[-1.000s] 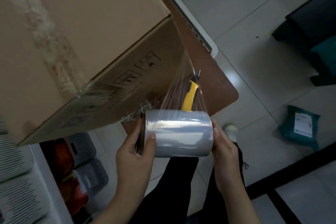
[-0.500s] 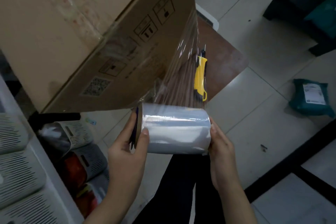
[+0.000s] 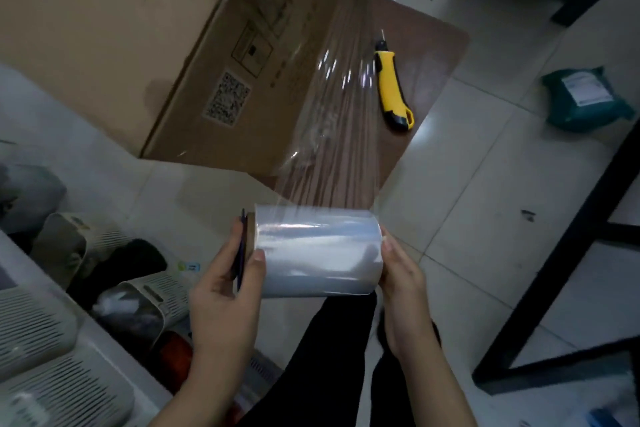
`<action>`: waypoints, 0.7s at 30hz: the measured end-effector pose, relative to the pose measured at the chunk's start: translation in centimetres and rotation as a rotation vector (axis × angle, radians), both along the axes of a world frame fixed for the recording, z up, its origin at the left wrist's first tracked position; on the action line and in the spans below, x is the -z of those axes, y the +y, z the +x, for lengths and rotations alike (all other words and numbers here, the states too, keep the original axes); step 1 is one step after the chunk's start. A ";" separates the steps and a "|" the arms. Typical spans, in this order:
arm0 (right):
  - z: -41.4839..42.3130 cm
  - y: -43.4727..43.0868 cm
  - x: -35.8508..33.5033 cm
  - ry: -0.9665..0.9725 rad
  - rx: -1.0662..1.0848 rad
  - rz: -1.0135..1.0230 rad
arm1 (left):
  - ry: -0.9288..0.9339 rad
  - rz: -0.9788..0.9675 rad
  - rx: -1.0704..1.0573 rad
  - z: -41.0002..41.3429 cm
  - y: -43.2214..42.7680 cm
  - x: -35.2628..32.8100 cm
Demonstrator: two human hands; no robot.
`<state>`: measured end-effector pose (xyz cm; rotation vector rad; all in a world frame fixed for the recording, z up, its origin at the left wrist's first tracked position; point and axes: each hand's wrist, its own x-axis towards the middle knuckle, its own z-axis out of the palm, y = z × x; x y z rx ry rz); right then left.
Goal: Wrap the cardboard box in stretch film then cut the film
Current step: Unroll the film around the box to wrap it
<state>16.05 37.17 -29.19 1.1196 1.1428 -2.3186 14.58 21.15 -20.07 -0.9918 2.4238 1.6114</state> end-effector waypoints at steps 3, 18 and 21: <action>1.2 -1.7 0.4 -0.020 0.054 -0.045 | 0.042 -0.033 -0.001 1.2 -1.6 0.6; 4.7 -10.2 -0.4 0.035 0.170 -0.107 | 0.056 -0.137 0.188 2.4 -10.3 -0.2; 4.2 -13.7 -1.2 -0.015 0.250 -0.136 | 0.002 -0.140 0.225 0.2 -13.5 -0.4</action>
